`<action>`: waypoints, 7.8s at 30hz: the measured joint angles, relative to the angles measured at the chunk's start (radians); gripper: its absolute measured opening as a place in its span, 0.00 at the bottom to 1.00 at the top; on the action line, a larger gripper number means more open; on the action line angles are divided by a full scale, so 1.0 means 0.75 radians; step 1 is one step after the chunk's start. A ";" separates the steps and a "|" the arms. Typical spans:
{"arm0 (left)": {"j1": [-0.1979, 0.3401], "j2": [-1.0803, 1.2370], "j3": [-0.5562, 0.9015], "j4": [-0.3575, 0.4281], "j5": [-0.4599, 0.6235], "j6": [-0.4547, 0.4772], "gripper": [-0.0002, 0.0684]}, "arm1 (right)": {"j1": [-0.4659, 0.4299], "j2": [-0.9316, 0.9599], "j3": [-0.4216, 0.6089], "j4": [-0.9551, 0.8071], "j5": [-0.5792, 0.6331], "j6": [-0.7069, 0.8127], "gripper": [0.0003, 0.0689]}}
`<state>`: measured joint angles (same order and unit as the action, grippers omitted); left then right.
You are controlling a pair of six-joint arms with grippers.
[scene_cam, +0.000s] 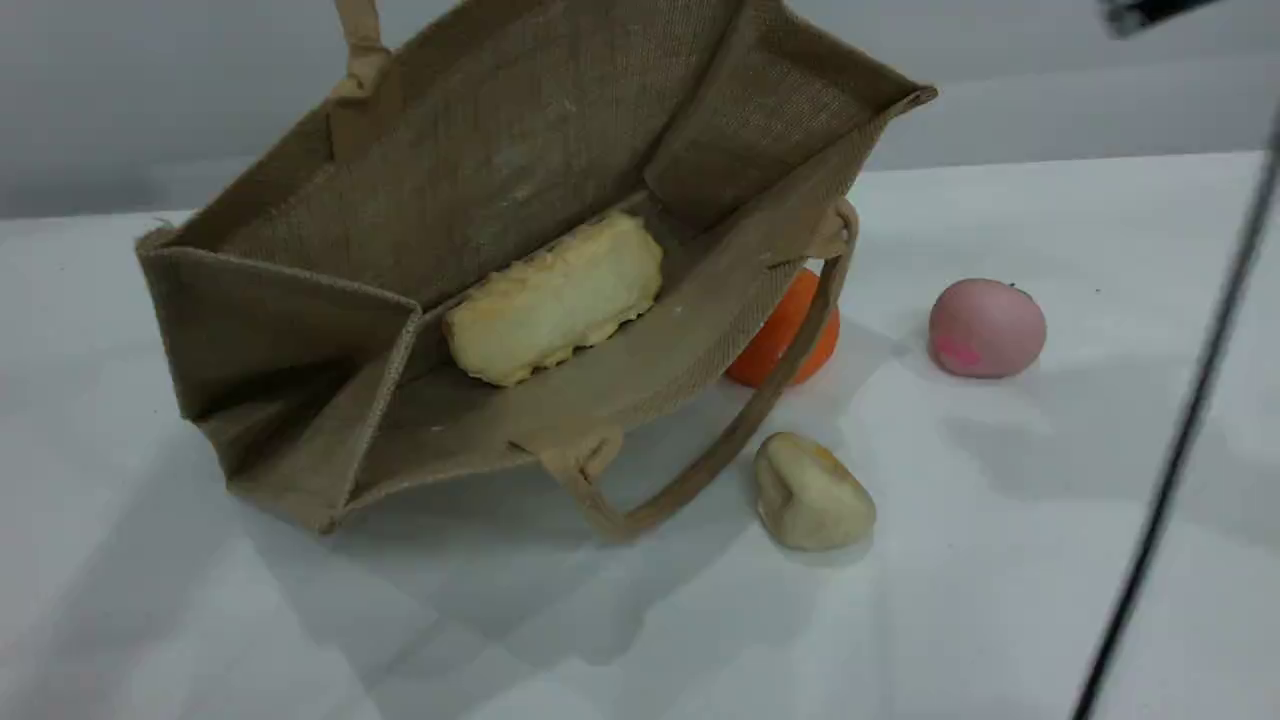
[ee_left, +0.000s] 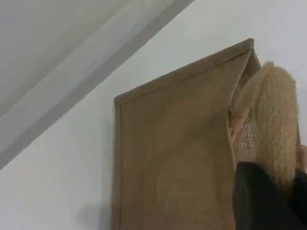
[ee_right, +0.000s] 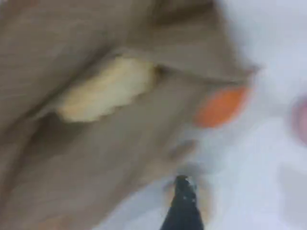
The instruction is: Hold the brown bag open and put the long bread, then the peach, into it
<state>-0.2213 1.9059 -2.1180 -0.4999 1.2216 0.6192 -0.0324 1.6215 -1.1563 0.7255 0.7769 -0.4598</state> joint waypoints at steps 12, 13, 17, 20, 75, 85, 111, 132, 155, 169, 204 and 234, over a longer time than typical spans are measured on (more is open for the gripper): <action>0.000 0.000 0.000 0.000 0.000 -0.002 0.15 | -0.046 0.193 -0.001 -0.345 -0.119 0.057 0.76; 0.000 0.000 0.000 0.000 0.000 -0.003 0.15 | -0.040 0.216 -0.001 -0.338 -0.132 0.055 0.76; 0.000 0.000 0.000 0.000 -0.001 -0.004 0.15 | 0.000 0.286 -0.001 -0.338 -0.201 0.034 0.76; 0.000 0.000 0.000 0.000 -0.001 -0.004 0.15 | 0.035 0.335 -0.011 -0.339 -0.249 0.016 0.76; 0.000 0.000 0.000 -0.002 -0.001 -0.025 0.15 | 0.096 0.694 -0.315 -0.533 -0.081 0.115 0.03; 0.000 0.000 0.000 -0.002 -0.001 -0.025 0.15 | 0.096 0.366 -0.164 -0.623 -0.032 0.168 0.03; 0.000 0.000 0.000 -0.002 -0.001 -0.019 0.15 | 0.836 -0.175 0.452 -0.346 -0.809 -0.276 0.03; 0.000 0.000 0.000 -0.002 -0.001 -0.019 0.15 | 0.882 0.425 0.047 -0.273 -0.990 -0.307 0.03; 0.000 0.000 0.000 -0.002 -0.001 -0.021 0.15 | 0.882 0.466 -0.105 -0.172 -0.916 -0.298 0.79; 0.000 0.000 0.000 -0.002 0.000 -0.034 0.15 | 0.674 0.113 -0.104 -0.239 -0.537 -0.268 0.80; 0.000 -0.020 0.000 0.046 0.000 -0.220 0.78 | -0.094 -0.291 -0.104 -0.284 -0.239 -0.186 0.80; 0.000 -1.184 0.713 0.374 0.002 -0.509 0.79 | -0.089 -1.557 -0.105 -0.354 0.598 0.200 0.80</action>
<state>-0.2216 1.0183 -1.5832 -0.2196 1.2233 0.2375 -0.0995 0.4540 -1.2354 0.4603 1.2254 -0.3095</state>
